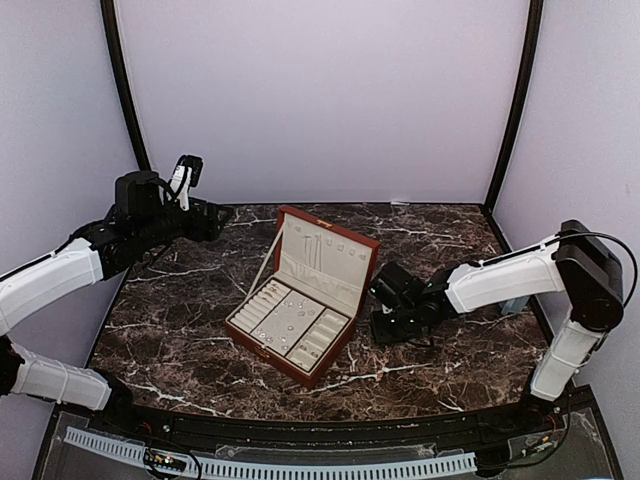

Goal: Organize the mixed jewelry
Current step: Move the jewelry box to the center of the board.

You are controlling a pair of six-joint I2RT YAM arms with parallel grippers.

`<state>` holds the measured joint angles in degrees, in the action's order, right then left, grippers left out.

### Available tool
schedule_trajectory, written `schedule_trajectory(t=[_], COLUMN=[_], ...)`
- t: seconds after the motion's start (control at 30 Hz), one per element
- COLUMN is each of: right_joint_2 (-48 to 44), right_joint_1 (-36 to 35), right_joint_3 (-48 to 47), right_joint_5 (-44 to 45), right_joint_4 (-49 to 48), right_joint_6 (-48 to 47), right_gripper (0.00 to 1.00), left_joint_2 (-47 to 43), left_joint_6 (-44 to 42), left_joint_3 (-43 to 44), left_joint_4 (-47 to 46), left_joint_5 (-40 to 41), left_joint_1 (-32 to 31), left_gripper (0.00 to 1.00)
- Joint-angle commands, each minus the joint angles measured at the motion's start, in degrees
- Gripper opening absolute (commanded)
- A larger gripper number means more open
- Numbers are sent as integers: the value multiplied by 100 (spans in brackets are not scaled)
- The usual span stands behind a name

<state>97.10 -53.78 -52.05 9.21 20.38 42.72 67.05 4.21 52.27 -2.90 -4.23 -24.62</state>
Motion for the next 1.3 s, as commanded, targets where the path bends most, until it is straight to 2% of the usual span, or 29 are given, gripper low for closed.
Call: schedule_trajectory(t=[0.0, 0.13, 0.23, 0.4, 0.87, 0.93, 1.13, 1.27], right_joint_2=[217, 308, 224, 3, -512, -502, -231, -188], right_joint_1=[-248, -639, -712, -617, -298, -260, -264, -291], right_joint_3=[-4, -215, -221, -184, 230, 231, 73, 37], right_joint_5=[-675, -788, -554, 180, 132, 135, 105, 74], right_joint_4=[-502, -446, -241, 351, 131, 133, 102, 39], right_joint_6=[-392, -644, -569, -312, -143, -146, -387, -589], right_gripper=[13, 15, 15, 19, 29, 28, 18, 17], left_joint_2=[-139, -123, -115, -121, -142, -149, -148, -148], left_joint_6=[-51, -58, -46, -39, -32, -34, -43, -45], left_joint_3=[-68, -72, -68, -68, -77, -79, -77, -78], left_joint_4=[-71, -68, -65, -70, -71, -78, -78, -71], left_joint_5=[35, 45, 30, 23, 25, 14, 29, 44], left_joint_1=[28, 28, 28, 28, 29, 28, 28, 28], left_gripper=[80, 80, 80, 80, 80, 80, 80, 80])
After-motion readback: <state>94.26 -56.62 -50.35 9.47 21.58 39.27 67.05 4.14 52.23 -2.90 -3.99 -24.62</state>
